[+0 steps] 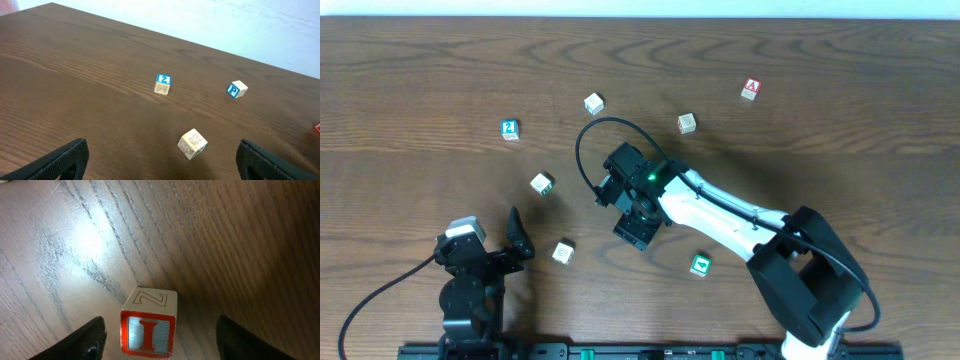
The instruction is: Spell out Ai2
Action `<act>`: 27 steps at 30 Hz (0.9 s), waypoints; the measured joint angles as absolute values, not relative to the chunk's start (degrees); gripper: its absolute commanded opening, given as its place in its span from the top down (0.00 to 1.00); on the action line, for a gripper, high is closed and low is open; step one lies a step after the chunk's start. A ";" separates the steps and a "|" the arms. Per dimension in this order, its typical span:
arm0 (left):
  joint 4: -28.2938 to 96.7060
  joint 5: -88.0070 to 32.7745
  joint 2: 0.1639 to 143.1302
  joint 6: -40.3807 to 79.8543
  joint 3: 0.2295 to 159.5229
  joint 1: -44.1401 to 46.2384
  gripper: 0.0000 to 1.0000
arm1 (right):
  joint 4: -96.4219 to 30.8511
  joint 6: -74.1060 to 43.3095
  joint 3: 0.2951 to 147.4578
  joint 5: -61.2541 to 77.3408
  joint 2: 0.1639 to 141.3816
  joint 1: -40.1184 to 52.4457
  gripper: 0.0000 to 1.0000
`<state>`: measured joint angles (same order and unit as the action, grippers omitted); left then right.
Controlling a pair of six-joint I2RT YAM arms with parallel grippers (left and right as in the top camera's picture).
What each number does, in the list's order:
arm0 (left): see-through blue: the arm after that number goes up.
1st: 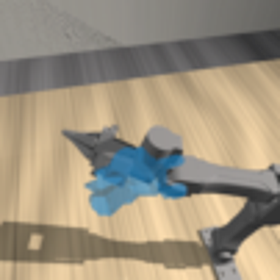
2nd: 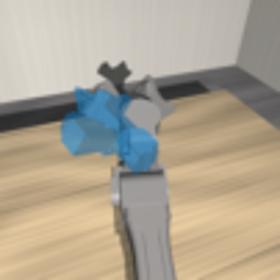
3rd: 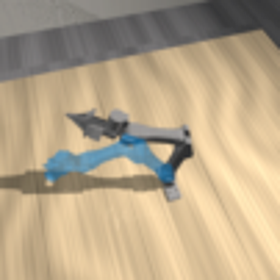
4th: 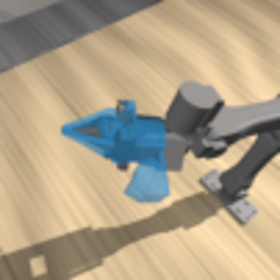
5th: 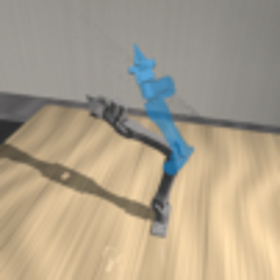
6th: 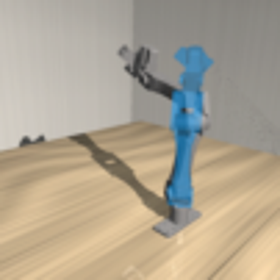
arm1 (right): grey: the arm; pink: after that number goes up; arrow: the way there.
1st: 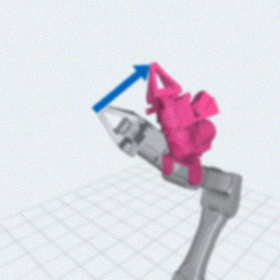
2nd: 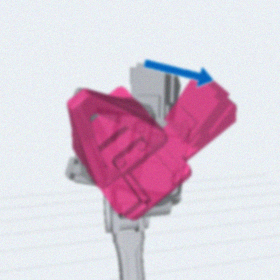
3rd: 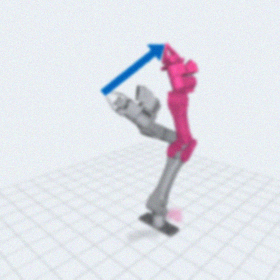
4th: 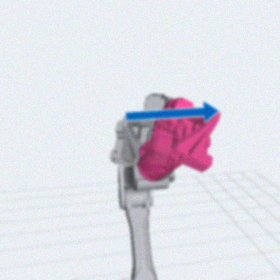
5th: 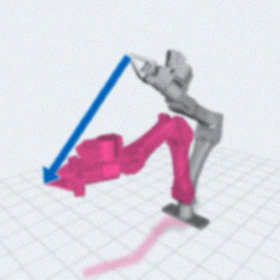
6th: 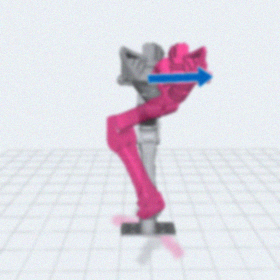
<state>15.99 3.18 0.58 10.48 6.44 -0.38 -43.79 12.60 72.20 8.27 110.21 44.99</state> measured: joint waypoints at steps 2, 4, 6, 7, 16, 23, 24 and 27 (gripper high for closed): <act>16.01 3.18 0.58 10.48 6.44 -0.38 0.05 | -43.77 12.60 72.20 8.38 110.21 44.99 0.32; 16.01 3.18 0.58 10.48 6.44 -0.38 0.05 | -43.72 12.58 72.20 8.45 110.21 44.99 0.32; 16.01 3.18 0.58 10.48 6.44 -0.38 0.05 | -43.59 12.58 72.14 8.56 110.21 44.99 0.32; 16.01 3.18 0.58 10.48 6.44 -0.38 0.05 | -43.44 12.58 72.01 8.58 110.21 44.99 0.33; 16.01 3.18 0.58 10.48 6.44 -0.38 0.05 | -42.92 12.60 70.85 8.60 110.85 44.99 0.39; 16.01 3.16 0.58 10.48 6.44 -0.38 0.05 | -42.57 12.58 70.87 8.49 112.18 45.34 0.41; 16.01 3.18 0.58 10.48 6.44 -0.38 0.05 | -42.52 12.58 70.87 8.47 112.18 45.36 0.41; 16.01 3.18 0.58 10.48 6.44 -0.38 0.05 | -41.78 12.60 70.87 8.51 112.25 45.47 0.41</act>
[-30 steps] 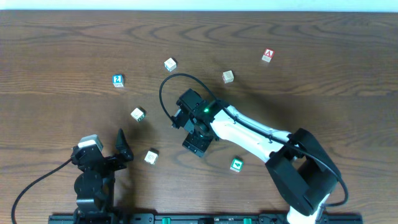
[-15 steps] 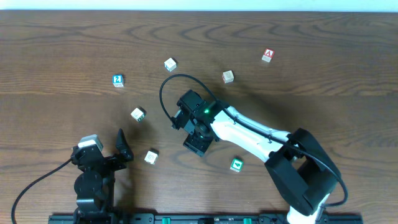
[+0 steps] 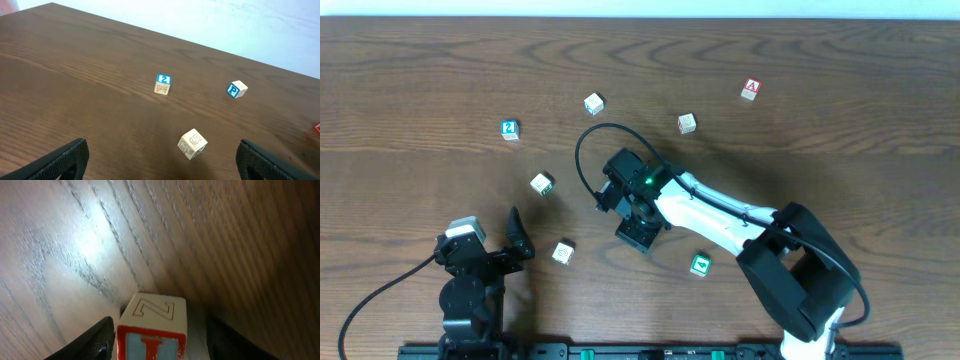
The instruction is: Spell out Ai2
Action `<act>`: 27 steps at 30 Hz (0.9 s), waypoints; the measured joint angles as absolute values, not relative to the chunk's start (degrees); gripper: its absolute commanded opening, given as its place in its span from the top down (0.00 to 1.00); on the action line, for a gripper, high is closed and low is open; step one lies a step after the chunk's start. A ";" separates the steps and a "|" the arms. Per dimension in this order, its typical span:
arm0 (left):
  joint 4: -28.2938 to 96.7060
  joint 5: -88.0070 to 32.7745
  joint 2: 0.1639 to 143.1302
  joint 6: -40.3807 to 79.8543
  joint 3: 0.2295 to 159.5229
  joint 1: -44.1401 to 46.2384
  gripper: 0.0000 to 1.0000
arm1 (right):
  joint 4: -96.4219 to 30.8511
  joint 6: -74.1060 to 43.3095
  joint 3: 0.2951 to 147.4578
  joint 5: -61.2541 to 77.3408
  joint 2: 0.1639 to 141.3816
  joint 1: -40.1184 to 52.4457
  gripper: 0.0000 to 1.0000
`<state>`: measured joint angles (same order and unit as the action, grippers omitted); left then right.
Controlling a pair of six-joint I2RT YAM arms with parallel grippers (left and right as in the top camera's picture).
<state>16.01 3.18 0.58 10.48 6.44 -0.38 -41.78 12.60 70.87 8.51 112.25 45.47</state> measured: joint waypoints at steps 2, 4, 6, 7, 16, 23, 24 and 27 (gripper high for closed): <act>16.01 3.18 0.58 10.48 6.44 -0.38 0.04 | -41.25 12.60 70.87 8.51 112.25 45.56 0.43; 16.01 3.18 0.58 10.48 6.44 -0.38 0.04 | -40.86 12.71 70.87 8.51 112.33 45.60 0.49; 16.01 3.16 0.58 10.48 6.44 -0.38 0.05 | -40.62 12.69 70.87 8.47 112.40 45.60 0.56; 16.01 3.18 0.58 10.48 6.44 -0.38 0.05 | -40.58 12.80 70.87 8.43 112.44 45.60 0.57; 16.01 3.18 0.58 10.48 6.44 -0.38 0.05 | -40.49 12.56 70.87 8.51 112.55 45.60 0.67; 16.01 3.18 0.58 10.48 6.44 -0.38 0.05 | -40.75 11.40 71.31 8.51 112.62 45.60 0.72; 16.01 3.18 0.58 10.48 6.44 -0.38 0.05 | -40.86 10.66 71.70 8.10 112.84 45.60 0.71; 16.01 3.18 0.58 10.48 6.44 -0.38 0.05 | -40.97 8.23 73.54 6.00 113.73 45.60 0.68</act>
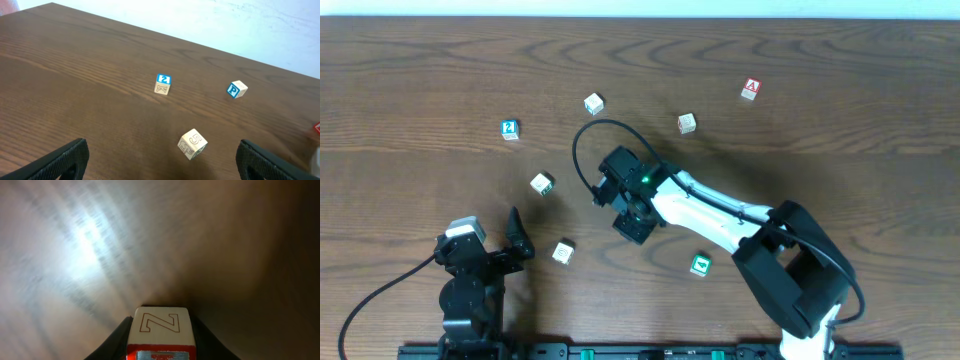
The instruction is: Spell out Ai2
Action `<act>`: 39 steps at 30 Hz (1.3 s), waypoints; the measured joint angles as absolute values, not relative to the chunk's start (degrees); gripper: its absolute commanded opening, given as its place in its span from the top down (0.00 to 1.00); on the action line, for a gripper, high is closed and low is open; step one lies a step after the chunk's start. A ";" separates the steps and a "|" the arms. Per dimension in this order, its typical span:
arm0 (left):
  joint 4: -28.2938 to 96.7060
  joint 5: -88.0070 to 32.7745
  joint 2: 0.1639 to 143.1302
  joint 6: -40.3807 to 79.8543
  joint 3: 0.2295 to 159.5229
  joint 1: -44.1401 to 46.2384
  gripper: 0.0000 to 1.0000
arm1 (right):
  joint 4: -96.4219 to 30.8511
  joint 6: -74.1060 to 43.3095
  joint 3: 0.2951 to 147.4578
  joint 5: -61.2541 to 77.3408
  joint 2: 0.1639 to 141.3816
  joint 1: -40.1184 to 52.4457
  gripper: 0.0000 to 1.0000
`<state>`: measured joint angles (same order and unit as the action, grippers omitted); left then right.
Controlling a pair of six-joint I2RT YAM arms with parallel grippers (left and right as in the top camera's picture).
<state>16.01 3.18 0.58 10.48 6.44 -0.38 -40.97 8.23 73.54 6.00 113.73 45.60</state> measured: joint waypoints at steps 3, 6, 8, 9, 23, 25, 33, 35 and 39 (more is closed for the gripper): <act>15.99 3.18 0.58 10.48 6.44 -0.38 0.05 | -40.95 5.30 77.32 1.93 114.39 45.34 0.73; 15.99 3.18 0.58 10.48 6.44 -0.38 0.05 | -40.58 1.15 83.18 -3.55 114.39 44.21 0.78; 16.01 3.18 0.58 10.48 6.44 -0.38 0.05 | -40.32 -0.95 85.91 -6.28 114.39 42.28 0.78; 16.01 3.18 0.58 10.48 6.44 -0.38 0.05 | -40.23 -2.07 86.98 -7.64 114.37 41.12 0.78; 16.01 3.18 0.58 10.48 6.44 -0.38 0.05 | -41.98 -16.91 88.12 -6.76 114.39 32.88 0.76; 15.99 3.18 0.58 10.48 6.44 -0.38 0.05 | -41.36 -18.20 88.12 -5.91 114.52 33.52 0.75; 16.01 3.18 0.58 10.48 6.44 -0.38 0.05 | -40.84 -23.22 88.12 -3.18 118.61 35.40 0.77; 16.01 3.18 0.58 10.48 6.44 -0.38 0.05 | -40.84 -23.81 88.12 -2.96 119.50 35.40 0.77; 16.01 3.18 0.58 10.48 6.44 -0.38 0.05 | -40.66 -25.50 88.12 -3.84 120.79 35.40 0.78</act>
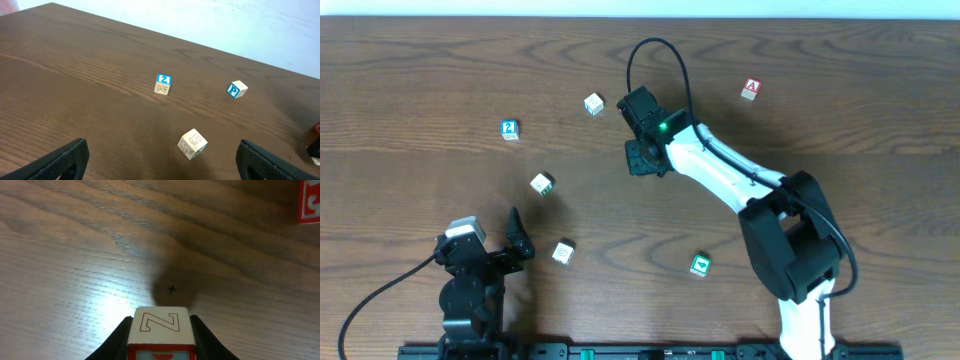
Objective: Spell out Ai2
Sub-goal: 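Lower the red 'I' block onto the table center and release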
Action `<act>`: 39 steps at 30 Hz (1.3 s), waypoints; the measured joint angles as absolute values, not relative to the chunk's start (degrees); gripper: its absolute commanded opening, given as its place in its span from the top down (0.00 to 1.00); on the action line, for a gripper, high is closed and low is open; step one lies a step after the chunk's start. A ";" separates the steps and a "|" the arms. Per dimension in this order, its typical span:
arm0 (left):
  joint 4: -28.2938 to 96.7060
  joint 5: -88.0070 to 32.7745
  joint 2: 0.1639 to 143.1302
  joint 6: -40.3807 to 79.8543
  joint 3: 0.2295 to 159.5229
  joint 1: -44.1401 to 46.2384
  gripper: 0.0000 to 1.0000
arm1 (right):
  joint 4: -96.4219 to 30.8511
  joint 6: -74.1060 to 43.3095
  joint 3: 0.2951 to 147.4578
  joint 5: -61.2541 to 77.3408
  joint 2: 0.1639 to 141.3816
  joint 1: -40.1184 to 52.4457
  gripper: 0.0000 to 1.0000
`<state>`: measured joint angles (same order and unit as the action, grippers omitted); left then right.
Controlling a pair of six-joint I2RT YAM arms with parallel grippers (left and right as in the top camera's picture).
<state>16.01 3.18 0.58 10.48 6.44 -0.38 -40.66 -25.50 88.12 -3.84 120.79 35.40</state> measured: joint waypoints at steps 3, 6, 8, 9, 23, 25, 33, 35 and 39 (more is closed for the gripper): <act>16.01 3.18 0.58 10.48 6.44 -0.38 0.05 | -39.79 -27.31 88.12 -5.19 121.54 35.38 0.78; 16.01 3.18 0.58 10.48 6.44 -0.38 0.05 | -38.72 -28.84 88.12 -6.28 121.67 35.40 0.78; 16.01 3.18 0.58 10.48 6.44 -0.38 0.05 | -38.04 -29.47 88.12 -6.85 121.67 35.40 0.77; 15.99 3.18 0.58 10.48 6.44 -0.38 0.05 | -37.85 -29.67 88.12 -7.14 121.67 35.40 0.76; 16.01 3.18 0.58 10.48 6.44 -0.38 0.05 | -37.56 -31.66 88.12 -7.31 121.67 35.40 0.62; 16.01 3.18 0.58 10.48 6.44 -0.38 0.05 | -37.63 -31.64 88.12 -7.29 121.67 35.40 0.60; 16.01 3.18 0.58 10.48 6.44 -0.38 0.05 | -38.39 -32.12 88.38 -8.93 121.67 35.16 0.42; 16.01 3.18 0.58 10.48 6.44 -0.38 0.05 | -40.14 -32.05 89.69 -9.21 121.67 34.70 0.38; 15.99 3.18 0.58 10.48 6.44 -0.38 0.05 | -43.94 -28.91 98.65 -10.72 121.67 32.51 0.31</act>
